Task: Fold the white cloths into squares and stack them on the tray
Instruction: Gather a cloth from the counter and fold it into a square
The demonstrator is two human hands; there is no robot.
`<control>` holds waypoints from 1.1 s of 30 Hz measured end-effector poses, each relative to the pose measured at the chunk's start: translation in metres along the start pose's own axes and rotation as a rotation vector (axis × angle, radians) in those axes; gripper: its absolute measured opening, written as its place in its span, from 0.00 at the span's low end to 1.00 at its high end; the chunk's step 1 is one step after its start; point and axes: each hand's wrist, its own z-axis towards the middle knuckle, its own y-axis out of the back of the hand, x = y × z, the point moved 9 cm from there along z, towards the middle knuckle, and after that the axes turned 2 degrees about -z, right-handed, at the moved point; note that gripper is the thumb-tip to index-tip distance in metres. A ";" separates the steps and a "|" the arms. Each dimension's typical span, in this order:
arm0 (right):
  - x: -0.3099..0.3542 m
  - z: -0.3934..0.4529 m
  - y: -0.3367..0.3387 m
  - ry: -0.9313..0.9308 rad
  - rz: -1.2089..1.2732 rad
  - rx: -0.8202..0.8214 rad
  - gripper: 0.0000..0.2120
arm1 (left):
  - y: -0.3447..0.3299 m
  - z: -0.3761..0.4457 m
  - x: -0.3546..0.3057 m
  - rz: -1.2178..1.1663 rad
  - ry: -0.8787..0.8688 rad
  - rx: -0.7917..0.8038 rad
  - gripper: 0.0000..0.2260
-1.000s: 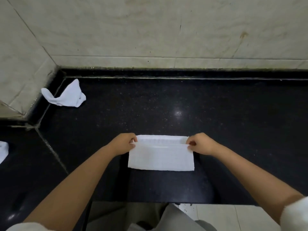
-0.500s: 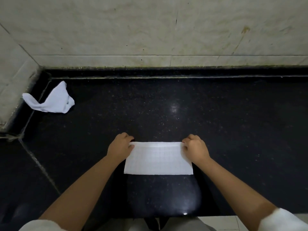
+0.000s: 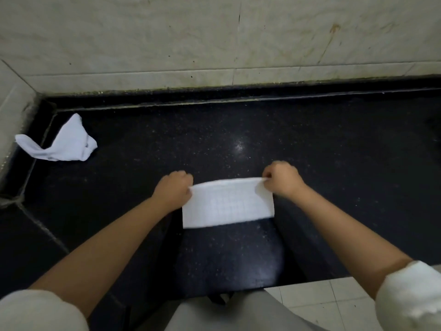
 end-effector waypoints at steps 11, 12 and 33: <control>-0.009 -0.038 -0.016 0.108 0.023 -0.320 0.10 | 0.004 -0.032 -0.027 0.191 -0.254 -0.236 0.11; -0.016 -0.041 -0.042 0.047 -0.002 -0.188 0.10 | -0.020 -0.039 -0.026 0.199 -0.237 -0.161 0.14; -0.040 -0.051 -0.084 -0.574 0.105 0.003 0.18 | -0.077 -0.005 -0.037 -0.021 0.168 0.027 0.29</control>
